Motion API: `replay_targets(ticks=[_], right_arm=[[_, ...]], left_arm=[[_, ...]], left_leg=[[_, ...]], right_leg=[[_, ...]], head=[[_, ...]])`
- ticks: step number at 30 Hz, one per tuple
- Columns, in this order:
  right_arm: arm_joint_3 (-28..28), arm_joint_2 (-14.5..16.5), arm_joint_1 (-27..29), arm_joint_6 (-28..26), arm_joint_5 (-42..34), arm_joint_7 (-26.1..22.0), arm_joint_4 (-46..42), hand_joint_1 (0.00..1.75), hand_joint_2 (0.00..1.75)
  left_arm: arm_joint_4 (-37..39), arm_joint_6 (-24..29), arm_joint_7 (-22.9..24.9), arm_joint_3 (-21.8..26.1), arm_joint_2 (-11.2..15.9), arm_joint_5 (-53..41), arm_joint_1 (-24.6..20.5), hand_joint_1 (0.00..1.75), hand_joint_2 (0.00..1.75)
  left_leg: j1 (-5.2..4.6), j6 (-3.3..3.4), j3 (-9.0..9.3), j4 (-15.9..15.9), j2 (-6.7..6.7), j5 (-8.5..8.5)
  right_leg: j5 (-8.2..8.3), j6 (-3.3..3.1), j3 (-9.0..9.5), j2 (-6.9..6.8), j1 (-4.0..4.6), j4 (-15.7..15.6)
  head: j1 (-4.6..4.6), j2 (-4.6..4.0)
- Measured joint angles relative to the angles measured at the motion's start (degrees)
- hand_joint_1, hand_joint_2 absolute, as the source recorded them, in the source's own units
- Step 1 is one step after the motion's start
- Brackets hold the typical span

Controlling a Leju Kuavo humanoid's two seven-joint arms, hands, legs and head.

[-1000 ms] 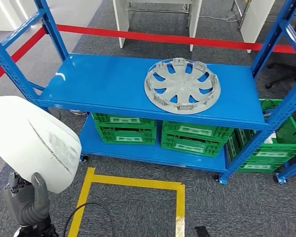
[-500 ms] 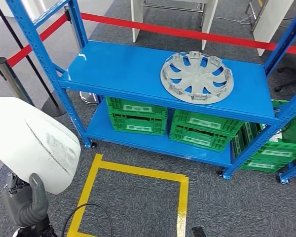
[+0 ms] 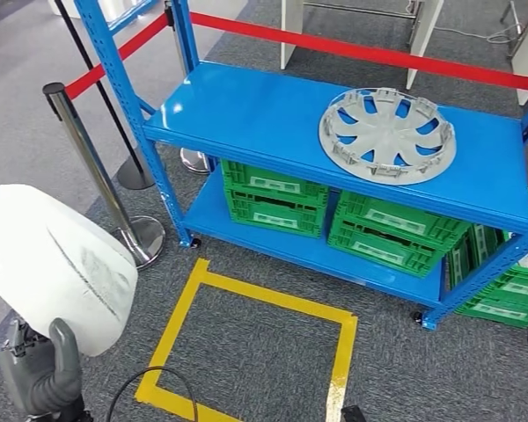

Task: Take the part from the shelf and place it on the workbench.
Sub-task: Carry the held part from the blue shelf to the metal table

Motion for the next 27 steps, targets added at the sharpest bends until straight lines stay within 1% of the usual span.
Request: replay_targets(ticks=[1, 2, 3, 4, 5, 6, 7, 8, 9, 10, 11, 12, 13, 14, 15, 16, 17, 18, 19, 20, 21, 22, 23, 24, 25, 26, 27], right_arm=[[0.08, 0.02, 0.06, 0.13, 0.23, 0.10, 0.00, 0.00, 0.00], [0.16, 0.04, 0.13, 0.26, 0.43, 0.21, 0.00, 0.00, 0.00], [0.26, 0.05, 0.19, 0.36, 0.63, 0.31, 0.00, 0.00, 0.00], [0.37, 0.05, 0.22, 0.43, 0.82, 0.42, 0.00, 0.00, 0.00], [0.49, 0.07, 0.19, 0.51, 1.00, 0.51, 0.00, 0.00, 0.00], [0.59, 0.10, 0.12, 0.57, 1.16, 0.61, 0.00, 0.00, 0.00], [0.70, 0.14, 0.04, 0.63, 1.33, 0.69, 0.00, 0.00, 0.00], [0.84, 0.20, -0.01, 0.69, 1.50, 0.76, 0.00, 0.00, 0.00], [0.96, 0.24, -0.03, 0.72, 1.67, 0.80, 0.00, 0.00, 0.00], [1.07, 0.27, -0.04, 0.74, 1.86, 0.83, 0.00, 0.00, 0.00], [1.16, 0.30, -0.07, 0.76, 1.98, 0.86, 0.00, 0.00, 0.00], [1.25, 0.34, -0.11, 0.75, 2.11, 0.88, 0.00, 0.00, 0.00], [1.33, 0.38, -0.15, 0.75, 2.19, 0.90, 0.00, 0.00, 0.00], [1.40, 0.42, -0.17, 0.74, 2.24, 0.90, 0.00, 0.00, 0.00], [1.45, 0.45, -0.15, 0.75, 2.27, 0.89, 0.00, 0.00, 0.00], [1.46, 0.45, -0.11, 0.76, 2.26, 0.89, 0.00, 0.00, 0.00], [1.47, 0.45, -0.01, 0.76, 2.25, 0.90, 0.01, 0.00, 0.00], [1.48, 0.45, 0.12, 0.77, 2.25, 0.91, 0.01, 0.00, 0.00], [1.48, 0.45, 0.24, 0.78, 2.25, 0.93, 0.02, 0.00, 0.00], [1.48, 0.45, 0.35, 0.78, 2.28, 0.95, 0.02, 0.00, 0.00], [1.49, 0.45, 0.39, 0.78, 2.36, 0.96, 0.02, 0.00, 0.00], [1.50, 0.45, 0.40, 0.78, 2.47, 1.02, 0.02, 0.00, 0.00], [1.52, 0.44, 0.41, 0.78, 2.67, 1.16, 0.03, 0.00, 0.00], [1.56, 0.44, 0.41, 0.77, 2.93, 1.34, 0.04, 0.00, 0.00], [1.62, 0.43, 0.41, 0.77, 3.19, 1.60, 0.05, 0.00, 0.00], [1.72, 0.43, 0.41, 0.76, 3.45, 1.81, 0.07, 0.00, 0.00], [1.85, 0.45, 0.39, 0.76, 3.64, 1.97, 0.07, 0.00, 0.00]], left_arm=[[-0.01, 0.32, -0.05, 0.08, -0.01, -0.62, 0.02, 1.75, 1.75], [-0.01, 0.53, -0.07, 0.10, 0.00, -1.13, 0.05, 1.75, 1.75], [0.00, 0.66, -0.07, 0.13, 0.00, -1.51, 0.10, 1.75, 1.75], [0.01, 0.75, -0.07, 0.15, -0.01, -1.83, 0.15, 1.75, 1.75], [0.01, 0.74, -0.05, 0.17, -0.01, -2.04, 0.18, 1.75, 1.75], [0.00, 0.61, -0.03, 0.19, -0.01, -2.06, 0.18, 1.75, 1.75], [-0.04, 0.30, -0.01, 0.20, -0.02, -1.88, 0.16, 1.75, 1.75], [-0.09, -0.15, 0.01, 0.20, -0.05, -1.56, 0.07, 1.75, 1.75], [-0.17, -0.59, 0.02, 0.20, -0.10, -1.26, -0.04, 1.75, 1.75], [-0.26, -0.94, 0.02, 0.22, -0.15, -1.01, -0.12, 1.75, 1.75], [-0.34, -1.14, 0.02, 0.25, -0.21, -0.91, -0.16, 1.75, 1.75], [-0.43, -1.22, 0.01, 0.28, -0.25, -0.91, -0.13, 1.75, 1.75], [-0.53, -1.27, -0.01, 0.31, -0.31, -0.91, -0.09, 1.75, 1.75], [-0.63, -1.33, -0.03, 0.33, -0.37, -0.93, -0.12, 1.75, 1.75], [-0.72, -1.39, -0.04, 0.31, -0.48, -0.93, -0.19, 1.75, 1.75], [-0.78, -1.43, -0.06, 0.28, -0.59, -0.96, -0.26, 1.75, 1.75], [-0.80, -1.45, -0.05, 0.25, -0.67, -1.02, -0.33, 1.75, 1.75], [-0.80, -1.46, -0.05, 0.21, -0.74, -1.08, -0.33, 1.75, 1.75], [-0.80, -1.44, -0.05, 0.20, -0.77, -1.20, -0.31, 1.75, 1.75], [-0.80, -1.37, -0.05, 0.20, -0.78, -1.37, -0.30, 1.75, 1.75], [-0.80, -1.22, -0.06, 0.19, -0.79, -1.64, -0.30, 1.75, 1.75], [-0.80, -0.95, -0.07, 0.16, -0.82, -2.07, -0.30, 1.75, 1.75], [-0.80, -0.55, -0.08, 0.13, -0.86, -2.66, -0.33, 1.75, 1.75], [-0.80, -0.10, -0.11, 0.05, -0.91, -3.33, -0.36, 1.75, 1.75], [-0.80, 0.41, -0.14, -0.04, -0.97, -4.02, -0.39, 1.75, 1.75], [-0.80, 0.89, -0.18, -0.14, -1.02, -4.63, -0.37, 1.75, 1.75], [-0.80, 1.26, -0.20, -0.25, -1.05, -5.06, -0.32, 1.75, 1.75]], left_leg=[[0.05, -0.34, -1.52, 3.64, 1.25, -2.04], [0.20, -0.62, -3.14, 7.55, 1.90, -3.86], [0.37, -0.82, -4.32, 10.54, 2.22, -4.93], [0.52, -0.95, -4.61, 11.68, 2.40, -4.93], [0.63, -0.98, -3.75, 10.38, 2.61, -3.79], [0.67, -0.91, -1.88, 7.01, 3.10, -1.87], [0.60, -0.72, 0.37, 2.74, 4.44, -0.04], [0.32, -0.42, 2.26, -1.08, 5.93, 1.21], [0.06, -0.07, 3.37, -3.55, 7.16, 1.83], [-0.20, 0.26, 3.70, -4.64, 7.92, 1.86], [-0.40, 0.60, 3.49, -4.79, 7.60, 1.85], [-0.32, 0.97, 3.31, -4.85, 6.89, 2.01], [-0.22, 1.36, 3.23, -5.05, 6.22, 2.22], [-0.08, 1.81, 3.16, -5.28, 5.54, 2.48], [0.06, 2.20, 3.13, -5.50, 4.87, 2.74], [0.07, 2.46, 2.98, -5.54, 4.22, 2.90], [0.03, 2.65, 2.81, -5.52, 3.46, 3.01], [-0.03, 2.73, 2.69, -5.48, 2.66, 3.07], [-0.09, 2.77, 2.64, -5.42, 1.85, 3.11], [-0.12, 2.77, 2.61, -5.33, 0.99, 3.13], [-0.11, 2.73, 2.62, -5.19, 0.14, 3.13], [-0.09, 2.65, 2.58, -5.00, -0.65, 3.09], [-0.15, 2.45, 2.42, -4.66, -1.40, 3.03], [-0.17, 2.19, 2.14, -4.32, -2.11, 3.00], [-0.15, 1.84, 1.78, -4.06, -2.74, 3.06], [-0.09, 1.45, 1.44, -3.88, -3.37, 3.20], [0.02, 1.12, 1.16, -3.85, -4.06, 3.39]], right_leg=[[0.04, -0.06, -0.10, -0.79, 0.05, 0.01], [0.04, -0.07, -0.20, -1.65, 0.06, 0.04], [0.04, -0.07, -0.29, -2.51, 0.08, 0.08], [0.03, -0.05, -0.35, -3.35, 0.08, 0.10], [0.01, -0.03, -0.35, -4.13, 0.08, 0.13], [-0.02, 0.03, -0.28, -4.83, 0.08, 0.14], [-0.08, 0.12, -0.18, -5.43, 0.12, 0.14], [-0.17, 0.28, -0.15, -5.98, 0.28, 0.23], [-0.24, 0.49, -0.16, -6.51, 0.44, 0.29], [-0.28, 0.71, -0.20, -7.06, 0.60, 0.33], [-0.29, 0.97, -0.21, -7.73, 0.72, 0.34], [-0.37, 1.26, -0.16, -8.23, 0.70, 0.29], [-0.78, 1.57, -0.29, -7.70, 0.62, 0.54], [-1.74, 1.82, -0.76, -6.34, 0.52, 1.64], [-3.33, 2.00, -1.84, -4.46, 0.43, 4.02], [-5.30, 2.06, -3.50, -2.49, 0.37, 7.65], [-7.21, 2.03, -5.43, -1.36, 0.36, 11.88], [-8.39, 2.01, -7.15, -0.91, 0.38, 15.42], [-8.50, 1.97, -8.10, -0.77, 0.39, 17.24], [-7.38, 1.91, -8.00, -0.69, 0.38, 16.71], [-5.30, 1.84, -6.82, -0.39, 0.34, 13.89], [-3.05, 1.76, -5.07, 0.65, 0.22, 9.84], [-1.46, 1.73, -3.37, 2.06, 0.03, 5.98], [-0.64, 1.68, -2.05, 3.29, -0.11, 3.23], [-0.55, 1.64, -1.35, 4.15, -0.18, 1.86], [-0.76, 1.56, -1.12, 4.13, -0.13, 1.62], [-0.71, 1.34, -1.02, 3.51, -0.10, 1.58]], head=[[-0.21, 0.00], [-0.32, 0.00], [-0.31, 0.00], [-0.32, 0.00], [-0.32, 0.00], [-0.33, 0.00], [-0.33, 0.00], [-0.36, 0.00], [-0.31, 0.00], [-0.31, 0.00], [-0.27, 0.00], [-0.24, 0.00], [-0.20, 0.00], [-0.09, 0.00], [0.02, 0.00], [0.13, 0.00], [0.18, 0.00], [0.20, 0.00], [0.18, 0.00], [0.19, 0.00], [0.18, 0.00], [0.19, 0.00], [0.18, 0.00], [0.16, 0.00], [0.15, 0.00], [0.11, 0.00], [0.11, 0.00]])
